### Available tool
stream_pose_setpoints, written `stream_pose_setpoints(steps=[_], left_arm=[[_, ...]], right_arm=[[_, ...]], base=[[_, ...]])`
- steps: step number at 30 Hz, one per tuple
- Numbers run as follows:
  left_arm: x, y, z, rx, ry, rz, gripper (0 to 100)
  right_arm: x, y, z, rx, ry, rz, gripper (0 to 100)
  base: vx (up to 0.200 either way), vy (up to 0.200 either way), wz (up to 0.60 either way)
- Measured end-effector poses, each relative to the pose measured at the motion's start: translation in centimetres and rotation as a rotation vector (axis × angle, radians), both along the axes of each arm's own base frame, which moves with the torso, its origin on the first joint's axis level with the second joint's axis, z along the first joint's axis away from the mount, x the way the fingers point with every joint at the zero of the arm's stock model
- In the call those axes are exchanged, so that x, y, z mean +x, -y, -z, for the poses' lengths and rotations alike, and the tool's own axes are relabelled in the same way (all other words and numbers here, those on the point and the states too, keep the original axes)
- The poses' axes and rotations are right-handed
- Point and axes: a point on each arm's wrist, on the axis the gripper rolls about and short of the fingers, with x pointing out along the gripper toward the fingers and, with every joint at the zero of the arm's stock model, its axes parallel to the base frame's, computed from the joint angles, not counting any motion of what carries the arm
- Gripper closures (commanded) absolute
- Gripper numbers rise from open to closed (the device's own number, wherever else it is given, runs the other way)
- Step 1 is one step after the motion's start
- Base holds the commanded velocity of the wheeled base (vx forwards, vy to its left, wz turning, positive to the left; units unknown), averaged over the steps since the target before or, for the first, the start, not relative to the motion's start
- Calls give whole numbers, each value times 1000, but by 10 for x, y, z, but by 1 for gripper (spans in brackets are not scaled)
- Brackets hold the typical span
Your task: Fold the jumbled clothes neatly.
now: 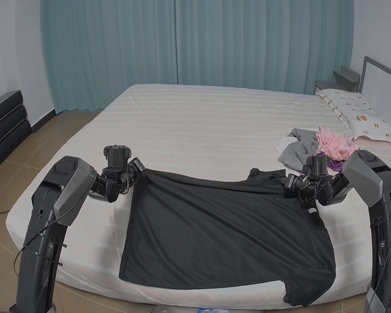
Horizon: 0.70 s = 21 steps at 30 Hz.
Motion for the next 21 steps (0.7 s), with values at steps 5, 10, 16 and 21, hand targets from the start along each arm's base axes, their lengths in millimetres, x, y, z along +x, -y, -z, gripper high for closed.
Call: stream_pose_setpoints(steps=[5,10,16,21], left_arm=[[0,1,0,3,1,-3,100],[0,1,-1,19,4,3,100],[1,1,-2,30,10,0,100],[2,0,-5,49,24,-4,100]], right_arm=[[-1,0,0,5,1,3,100],[-1,4,-7,35,12,26,100],[2,12,-24,89,51,72,100],[6,18,-36,96,100,99,100]], base=[[0,0,0],[0,0,0],[0,0,0],[0,0,0]])
